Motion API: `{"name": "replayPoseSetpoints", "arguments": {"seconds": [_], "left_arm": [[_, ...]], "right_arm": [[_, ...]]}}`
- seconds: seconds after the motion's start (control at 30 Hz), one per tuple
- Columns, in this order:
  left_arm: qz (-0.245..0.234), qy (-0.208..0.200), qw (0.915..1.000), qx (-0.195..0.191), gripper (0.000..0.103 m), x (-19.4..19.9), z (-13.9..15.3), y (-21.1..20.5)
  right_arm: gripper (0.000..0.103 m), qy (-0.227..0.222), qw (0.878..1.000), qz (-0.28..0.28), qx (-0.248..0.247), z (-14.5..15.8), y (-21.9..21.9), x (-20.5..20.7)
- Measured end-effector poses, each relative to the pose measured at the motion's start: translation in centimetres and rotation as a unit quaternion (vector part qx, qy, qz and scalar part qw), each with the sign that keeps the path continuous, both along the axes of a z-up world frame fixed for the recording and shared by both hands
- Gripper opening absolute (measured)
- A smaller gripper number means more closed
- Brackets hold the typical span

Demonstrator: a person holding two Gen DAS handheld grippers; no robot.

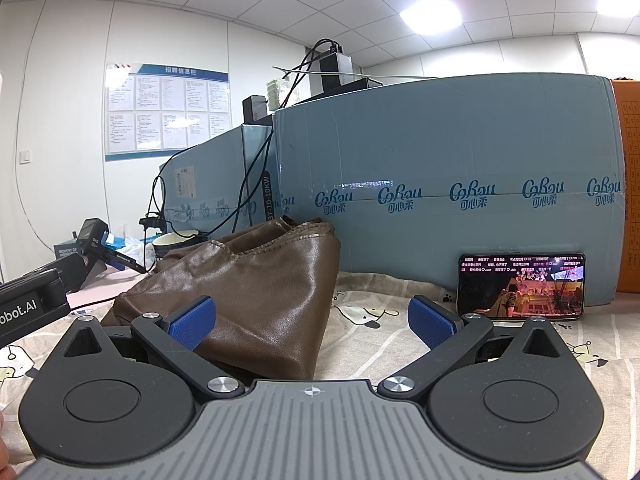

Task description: Fold clothes

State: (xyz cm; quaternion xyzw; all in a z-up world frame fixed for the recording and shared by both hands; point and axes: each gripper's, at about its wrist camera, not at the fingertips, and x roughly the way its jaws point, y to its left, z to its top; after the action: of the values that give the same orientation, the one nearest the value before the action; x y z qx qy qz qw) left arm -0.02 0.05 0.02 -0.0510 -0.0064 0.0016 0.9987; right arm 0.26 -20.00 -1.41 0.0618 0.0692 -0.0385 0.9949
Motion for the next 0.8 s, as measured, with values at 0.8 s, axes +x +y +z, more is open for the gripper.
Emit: {"name": "replayPoseSetpoints", "arguments": {"seconds": [0.8], "left_arm": [[-0.01,0.004,0.9999,-0.004,0.103,0.03,0.0,0.08]], "right_arm": [[0.103,-0.016,1.0,-0.021,0.006,0.09,-0.06,-0.65]]}}
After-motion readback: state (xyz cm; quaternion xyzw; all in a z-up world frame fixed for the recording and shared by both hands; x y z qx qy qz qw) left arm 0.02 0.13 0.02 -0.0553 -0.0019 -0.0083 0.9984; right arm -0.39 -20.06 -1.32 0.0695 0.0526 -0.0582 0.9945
